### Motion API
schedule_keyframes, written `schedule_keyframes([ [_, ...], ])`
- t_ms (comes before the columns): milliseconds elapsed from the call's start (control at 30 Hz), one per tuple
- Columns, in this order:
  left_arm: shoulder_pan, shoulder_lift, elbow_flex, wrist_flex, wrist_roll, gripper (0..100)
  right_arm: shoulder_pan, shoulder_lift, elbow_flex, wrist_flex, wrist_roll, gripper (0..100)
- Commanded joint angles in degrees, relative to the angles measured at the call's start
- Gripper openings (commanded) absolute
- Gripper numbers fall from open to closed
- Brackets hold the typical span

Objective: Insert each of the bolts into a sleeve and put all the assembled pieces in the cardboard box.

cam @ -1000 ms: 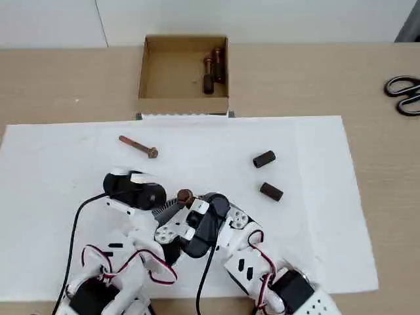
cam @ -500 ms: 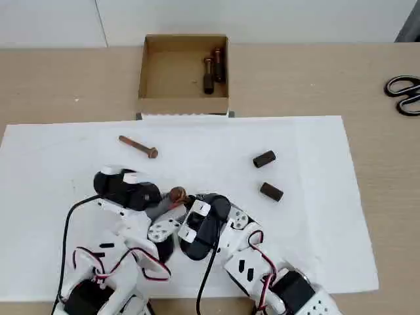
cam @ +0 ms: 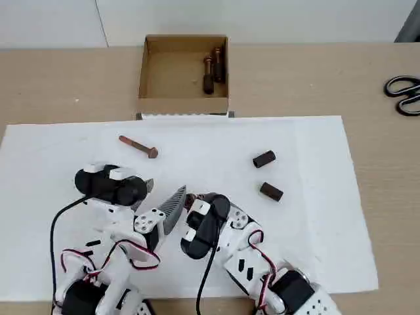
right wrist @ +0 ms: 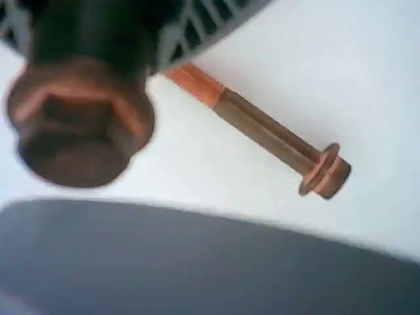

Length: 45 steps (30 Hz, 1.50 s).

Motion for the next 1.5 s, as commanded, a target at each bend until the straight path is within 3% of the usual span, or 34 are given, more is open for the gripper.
schedule_keyframes([
  [0,-1.67,-0.44,-4.35,-0.35,-0.18,14,1.45,-0.84,-0.62,-0.92,0.18,0.2],
  [100,-5.27,-0.44,-5.05,-0.18,-0.26,0,5.05,-0.84,-0.62,-1.27,0.09,0.2],
  [367,-16.70,-0.44,5.85,-3.43,-0.70,1,17.27,-0.84,2.29,-1.36,-2.29,0.2],
  [500,-21.89,-0.44,15.08,-12.40,-0.97,1,23.16,-0.48,1.05,-1.36,-7.12,0.2],
  [600,-22.42,0.00,21.49,-17.85,-5.01,1,26.24,-0.40,-2.37,-1.36,-8.53,0.2],
  [800,-21.71,0.26,21.14,-16.26,-7.03,1,29.49,3.30,-9.49,-1.27,-8.88,0.2],
  [1033,-21.54,-0.18,21.14,-14.95,-7.12,1,30.90,28.62,-28.57,-2.33,-9.23,0.2],
  [1467,-21.54,-0.18,21.14,-15.03,-7.12,1,30.46,90.86,-79.91,-7.43,-12.84,0.2],
])
